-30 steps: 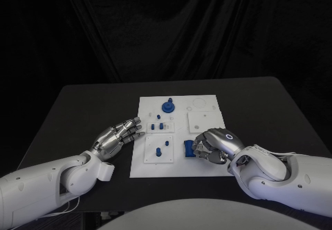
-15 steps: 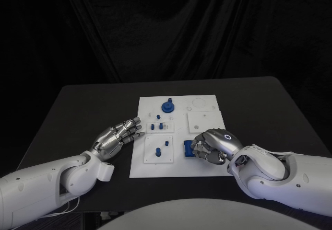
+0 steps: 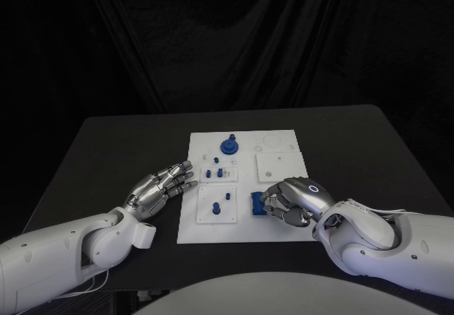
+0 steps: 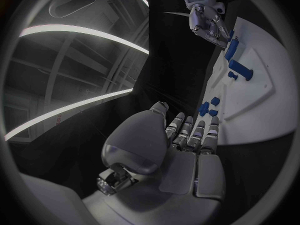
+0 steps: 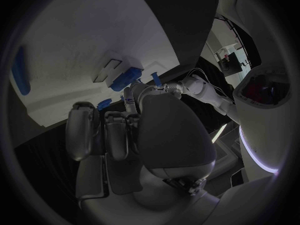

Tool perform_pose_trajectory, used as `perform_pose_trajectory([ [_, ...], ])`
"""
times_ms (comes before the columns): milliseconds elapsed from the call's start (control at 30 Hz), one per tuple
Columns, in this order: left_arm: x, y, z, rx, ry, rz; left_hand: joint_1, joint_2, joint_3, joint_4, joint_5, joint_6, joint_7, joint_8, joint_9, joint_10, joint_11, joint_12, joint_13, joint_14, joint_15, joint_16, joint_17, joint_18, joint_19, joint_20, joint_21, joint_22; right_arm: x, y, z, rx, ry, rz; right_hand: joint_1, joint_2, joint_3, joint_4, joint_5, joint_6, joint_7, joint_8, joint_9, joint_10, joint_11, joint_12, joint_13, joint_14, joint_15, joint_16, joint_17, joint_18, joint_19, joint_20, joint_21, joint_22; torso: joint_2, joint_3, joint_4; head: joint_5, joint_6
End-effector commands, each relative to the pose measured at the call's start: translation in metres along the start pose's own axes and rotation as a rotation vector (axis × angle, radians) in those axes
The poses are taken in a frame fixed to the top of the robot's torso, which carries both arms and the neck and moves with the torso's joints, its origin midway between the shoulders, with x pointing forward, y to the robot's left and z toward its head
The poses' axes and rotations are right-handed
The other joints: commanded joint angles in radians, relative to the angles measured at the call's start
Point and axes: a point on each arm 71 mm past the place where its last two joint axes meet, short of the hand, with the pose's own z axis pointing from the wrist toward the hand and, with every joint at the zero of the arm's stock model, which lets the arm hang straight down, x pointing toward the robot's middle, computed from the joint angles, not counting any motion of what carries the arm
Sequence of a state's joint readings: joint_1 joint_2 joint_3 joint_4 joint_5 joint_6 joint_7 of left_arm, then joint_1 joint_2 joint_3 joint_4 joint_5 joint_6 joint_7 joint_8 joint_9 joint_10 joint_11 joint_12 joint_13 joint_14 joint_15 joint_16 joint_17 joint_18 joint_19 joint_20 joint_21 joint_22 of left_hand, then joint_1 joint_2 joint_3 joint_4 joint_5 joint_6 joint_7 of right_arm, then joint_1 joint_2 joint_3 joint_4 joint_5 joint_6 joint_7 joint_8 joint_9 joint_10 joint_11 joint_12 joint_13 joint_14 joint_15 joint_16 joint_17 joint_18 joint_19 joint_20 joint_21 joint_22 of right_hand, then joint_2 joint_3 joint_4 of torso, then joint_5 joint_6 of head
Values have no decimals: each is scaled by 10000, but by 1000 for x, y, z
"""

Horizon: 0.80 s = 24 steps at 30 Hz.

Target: Assemble the parts on the task board

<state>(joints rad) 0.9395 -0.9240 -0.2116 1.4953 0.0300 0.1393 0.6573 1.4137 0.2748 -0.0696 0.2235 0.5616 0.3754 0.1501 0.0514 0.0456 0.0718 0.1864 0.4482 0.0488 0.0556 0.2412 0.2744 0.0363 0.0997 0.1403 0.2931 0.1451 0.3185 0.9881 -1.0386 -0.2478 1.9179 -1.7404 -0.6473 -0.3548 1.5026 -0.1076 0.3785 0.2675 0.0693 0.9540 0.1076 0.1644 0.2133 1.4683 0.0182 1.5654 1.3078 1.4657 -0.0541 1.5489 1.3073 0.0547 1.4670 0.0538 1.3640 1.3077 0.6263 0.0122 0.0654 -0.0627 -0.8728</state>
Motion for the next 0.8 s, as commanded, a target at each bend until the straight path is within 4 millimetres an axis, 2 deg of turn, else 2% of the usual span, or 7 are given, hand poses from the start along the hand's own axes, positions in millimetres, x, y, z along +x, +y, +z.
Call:
perform_pose_trajectory([
  [33, 2, 0, 0, 182, 144, -124, 53, -70, 84, -3, 47, 58, 464, 54, 8, 17, 64, 63, 12, 10, 12, 17, 12, 70, 80, -6, 12, 15, -7, 3, -2, -119, -457, 158, -1, -65, 61, -8, 54, 7, -41, -46, -25, 1025, -77, 54, 2630, 951, 2, -28, 2176, -66, 249, 33, 64, 2003, 0, 0, 2, -30, 2],
  [233, 3, -3, -1, 538, 104, -107, 90, -77, 175, -26, 103, 197, 493, 92, 24, 118, 96, 223, 28, 67, 44, 141, 28, 83, 147, -1, 65, 100, -29, 0, -3, 134, -932, 474, -3, -160, 102, -44, 114, 133, -96, -71, -91, 1025, -134, 54, 2630, 949, -47, -34, 2164, -78, 271, -10, 121, 2020, -1, 2, -1, -106, 2],
  [300, 2, -5, -3, 764, 61, -80, 120, -107, 239, -47, 165, 282, 492, 113, 31, 196, 109, 320, 33, 113, 64, 218, 35, 78, 189, 1, 93, 134, -39, -5, -2, 531, -982, 726, -244, -423, -32, 82, 163, 588, -138, 68, -67, 1025, -108, 54, 2630, 945, -47, -44, 2144, -79, 267, -37, 112, 2016, 0, 1, 1, -158, 2],
  [400, 2, -9, -5, 1098, -18, -19, 161, -208, 350, -73, 341, 519, 492, 173, 52, 375, 110, 521, 47, 216, 108, 379, 49, 59, 328, 3, 195, 275, -51, -16, 0, 1233, -827, 931, -621, -533, -226, 218, 176, 868, -150, 184, -6, 1025, -38, 54, 2630, 946, 16, -43, 2143, -80, 263, 3, 104, 2012, 0, 1, -1, -193, 2],
  [433, 2, -11, -7, 1213, -60, 8, 160, -228, 364, -67, 345, 571, 490, 185, 56, 412, 104, 549, 48, 247, 116, 429, 54, 54, 351, 2, 210, 291, -55, -20, 0, 1542, -705, 978, -920, -541, -367, 227, 212, 1048, -214, 300, 56, 1025, -71, 54, 2630, 947, 1, -40, 2147, -78, 263, 11, 107, 2012, 0, 1, -2, -216, 2],
  [567, 4, -16, -14, 1514, -233, 111, 114, -314, 389, 14, 342, 804, 487, 240, 74, 563, 96, 663, 55, 360, 137, 569, 66, 36, 434, -1, 265, 350, -69, -36, 2, 2575, -331, 1182, -1814, -349, -837, 236, 965, 1291, -393, 668, 319, 1025, -242, 54, 2630, 948, -131, -38, 2146, -78, 274, -97, 139, 2019, -3, -5, 9, -287, 2],
  [800, 9, -40, -12, 2082, -264, 462, -4, -424, 320, 217, 305, 1030, 502, 289, 86, 712, 105, 724, 58, 408, 47, 566, 58, 83, 422, -92, 256, 329, -79, -55, -2, 4015, 365, 1234, -2251, -167, -1017, 236, 1382, 1336, -598, 1373, 931, 1025, -425, 54, 2630, 947, -293, -49, 2108, -166, 430, -256, 525, 2135, -9, -6, 4, -446, 2],
])
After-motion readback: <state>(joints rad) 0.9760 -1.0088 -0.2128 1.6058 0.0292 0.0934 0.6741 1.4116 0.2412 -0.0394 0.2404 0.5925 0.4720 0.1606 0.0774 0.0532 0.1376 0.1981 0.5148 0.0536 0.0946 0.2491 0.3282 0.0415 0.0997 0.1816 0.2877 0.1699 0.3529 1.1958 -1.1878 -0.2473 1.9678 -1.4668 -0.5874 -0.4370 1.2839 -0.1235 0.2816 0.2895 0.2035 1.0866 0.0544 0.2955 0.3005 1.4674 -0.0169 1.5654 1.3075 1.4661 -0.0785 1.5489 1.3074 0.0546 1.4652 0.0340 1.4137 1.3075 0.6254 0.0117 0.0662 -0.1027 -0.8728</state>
